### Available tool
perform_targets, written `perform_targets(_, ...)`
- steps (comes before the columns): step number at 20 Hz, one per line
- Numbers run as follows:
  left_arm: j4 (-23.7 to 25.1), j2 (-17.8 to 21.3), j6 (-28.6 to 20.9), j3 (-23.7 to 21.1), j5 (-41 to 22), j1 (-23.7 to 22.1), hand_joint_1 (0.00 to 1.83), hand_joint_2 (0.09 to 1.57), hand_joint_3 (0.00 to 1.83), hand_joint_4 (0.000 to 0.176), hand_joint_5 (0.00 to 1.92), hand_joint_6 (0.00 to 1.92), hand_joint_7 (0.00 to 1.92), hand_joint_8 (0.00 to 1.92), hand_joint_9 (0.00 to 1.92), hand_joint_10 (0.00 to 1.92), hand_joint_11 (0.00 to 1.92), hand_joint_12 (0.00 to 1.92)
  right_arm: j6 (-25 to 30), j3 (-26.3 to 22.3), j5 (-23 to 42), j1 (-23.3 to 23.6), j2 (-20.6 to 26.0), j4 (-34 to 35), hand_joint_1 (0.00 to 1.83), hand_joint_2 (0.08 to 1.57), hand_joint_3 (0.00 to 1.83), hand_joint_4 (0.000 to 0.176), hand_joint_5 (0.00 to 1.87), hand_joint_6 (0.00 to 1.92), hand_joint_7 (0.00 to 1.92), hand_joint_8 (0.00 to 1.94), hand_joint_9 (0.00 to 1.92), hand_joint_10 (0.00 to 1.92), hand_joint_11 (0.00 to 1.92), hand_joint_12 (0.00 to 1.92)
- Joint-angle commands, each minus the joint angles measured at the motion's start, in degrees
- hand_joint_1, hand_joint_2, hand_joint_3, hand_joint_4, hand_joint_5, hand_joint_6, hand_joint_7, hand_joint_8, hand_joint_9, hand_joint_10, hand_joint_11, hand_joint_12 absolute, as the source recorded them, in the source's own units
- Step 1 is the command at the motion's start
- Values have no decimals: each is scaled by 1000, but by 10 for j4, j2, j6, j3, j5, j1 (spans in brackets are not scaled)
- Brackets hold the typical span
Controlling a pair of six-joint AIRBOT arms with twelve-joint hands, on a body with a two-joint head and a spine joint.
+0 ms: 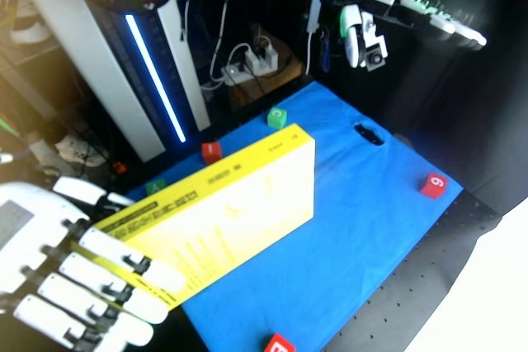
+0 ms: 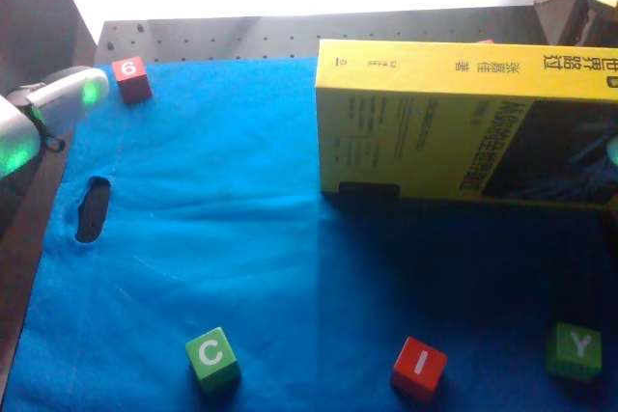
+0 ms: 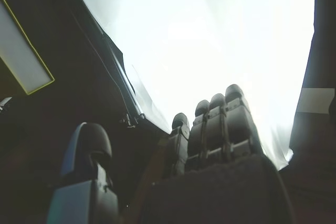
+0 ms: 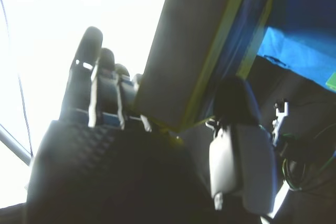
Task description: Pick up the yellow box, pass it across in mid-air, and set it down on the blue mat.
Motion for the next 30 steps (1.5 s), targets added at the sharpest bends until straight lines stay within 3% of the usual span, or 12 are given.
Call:
perform_targets(1,8,3,-1,0,-73,-4,511,1194,12,154,0,0,0,0,0,0,0,0,-1,4,64,5,2,2,401,1099,0,161,0,0,0,0,0,0,0,9)
perform_targets(3,8,2,-1,0,-73,-3,513,1199,12,143,0,0,0,0,0,0,0,0,-2,6,70,5,2,2,380,1097,0,175,0,0,0,0,0,0,0,0)
perform_targets(10,6,1,-1,-1,-73,-1,520,1208,7,164,0,0,0,0,0,0,0,0,-2,7,137,6,3,0,386,1101,4,176,0,0,0,0,0,0,0,0)
perform_targets(15,4,0,-1,-1,-73,1,505,1199,2,151,0,0,0,0,0,0,0,0,-1,5,168,10,4,-5,333,1078,0,175,0,0,0,0,0,0,64,31)
perform_targets(16,4,0,-1,-1,-73,1,506,1194,0,162,0,0,0,0,0,0,0,0,-1,3,176,10,4,-7,338,1072,11,176,0,0,0,0,0,0,12,268)
perform_targets(21,5,1,-1,-1,-78,4,531,1200,3,131,0,0,0,0,0,0,0,0,-1,-17,237,9,14,-22,366,1134,0,176,0,0,0,0,0,0,3,1)
perform_targets(22,5,3,-1,-2,-83,6,535,1233,13,106,0,0,0,0,0,0,0,0,-1,-21,247,9,16,-26,353,1160,8,151,0,0,0,0,0,0,0,0)
perform_targets(23,5,4,-1,-3,-89,9,535,1233,13,106,0,0,0,0,0,0,0,0,-1,-24,258,7,18,-27,353,1160,8,151,0,0,0,0,0,0,0,0)
perform_targets(25,5,8,-1,-4,-97,10,522,1282,28,160,0,0,0,0,0,0,0,0,-1,-29,275,3,23,-29,317,1162,5,144,0,0,0,0,0,0,0,0)
perform_targets(27,5,10,-1,-5,-105,10,415,1333,25,172,0,0,0,0,0,0,0,0,-1,-33,287,-1,27,-32,316,1184,13,151,0,0,0,0,0,0,0,0)
perform_targets(28,6,11,-1,-5,-109,10,383,1342,22,175,0,0,0,0,0,0,0,0,-1,-34,293,-2,28,-33,323,1207,20,123,0,0,0,0,0,0,17,8)
perform_targets(30,9,14,-1,-7,-121,10,362,1339,15,171,0,0,0,0,0,0,0,0,-1,-37,309,-4,30,-36,348,1234,2,113,0,0,0,0,0,0,30,35)
